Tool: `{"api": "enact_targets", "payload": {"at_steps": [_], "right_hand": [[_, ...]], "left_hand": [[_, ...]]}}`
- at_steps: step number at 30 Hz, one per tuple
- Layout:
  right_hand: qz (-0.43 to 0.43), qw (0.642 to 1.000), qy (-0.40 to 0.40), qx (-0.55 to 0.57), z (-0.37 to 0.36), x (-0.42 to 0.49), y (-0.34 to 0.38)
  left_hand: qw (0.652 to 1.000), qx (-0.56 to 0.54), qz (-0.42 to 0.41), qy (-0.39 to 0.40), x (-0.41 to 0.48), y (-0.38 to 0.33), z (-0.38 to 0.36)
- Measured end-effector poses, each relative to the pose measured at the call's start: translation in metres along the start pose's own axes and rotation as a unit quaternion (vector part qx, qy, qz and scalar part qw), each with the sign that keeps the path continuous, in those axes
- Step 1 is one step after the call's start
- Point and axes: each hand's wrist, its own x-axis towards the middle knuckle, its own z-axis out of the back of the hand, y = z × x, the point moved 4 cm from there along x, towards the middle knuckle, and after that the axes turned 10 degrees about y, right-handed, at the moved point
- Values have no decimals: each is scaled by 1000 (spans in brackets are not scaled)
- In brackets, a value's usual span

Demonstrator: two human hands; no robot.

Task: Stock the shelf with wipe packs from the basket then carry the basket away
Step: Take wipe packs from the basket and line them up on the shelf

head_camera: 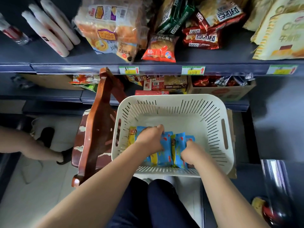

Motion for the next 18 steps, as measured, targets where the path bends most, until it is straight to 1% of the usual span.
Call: {"api": "enact_targets", "payload": {"at_steps": [1,3,6,7,9,11,12,14,15,18], "right_hand": [[13,1000,-6,2,1,-3,-2],[51,998,-46,5,10,-17,-4],[106,981,-132,95,28,-57,-9],[124,973,-149,127,35,-74,-9],[162,951,-135,226,48,-109,-3],[212,912,-111,332,62,-145,7],[235,896,-113,359,71,-161,13],[264,876,-137,380,84,-190,22],[275,868,-153,384,89,-203,27],[313,842,-192,395,96,-241,37]], "left_hand": [[1000,-23,-3,-4,-2,1,3],[996,-86,-10,-19,-11,6,14],[980,-184,-2,-76,-32,10,39],[969,-227,12,-99,-41,13,50],[939,-319,31,-125,-62,14,76],[904,-408,28,-125,-80,12,101],[886,-446,18,-126,-90,10,113],[851,-509,-8,-130,-106,4,136],[839,-528,-22,-130,-113,1,147],[818,-559,-64,-118,-132,-9,175]]}}
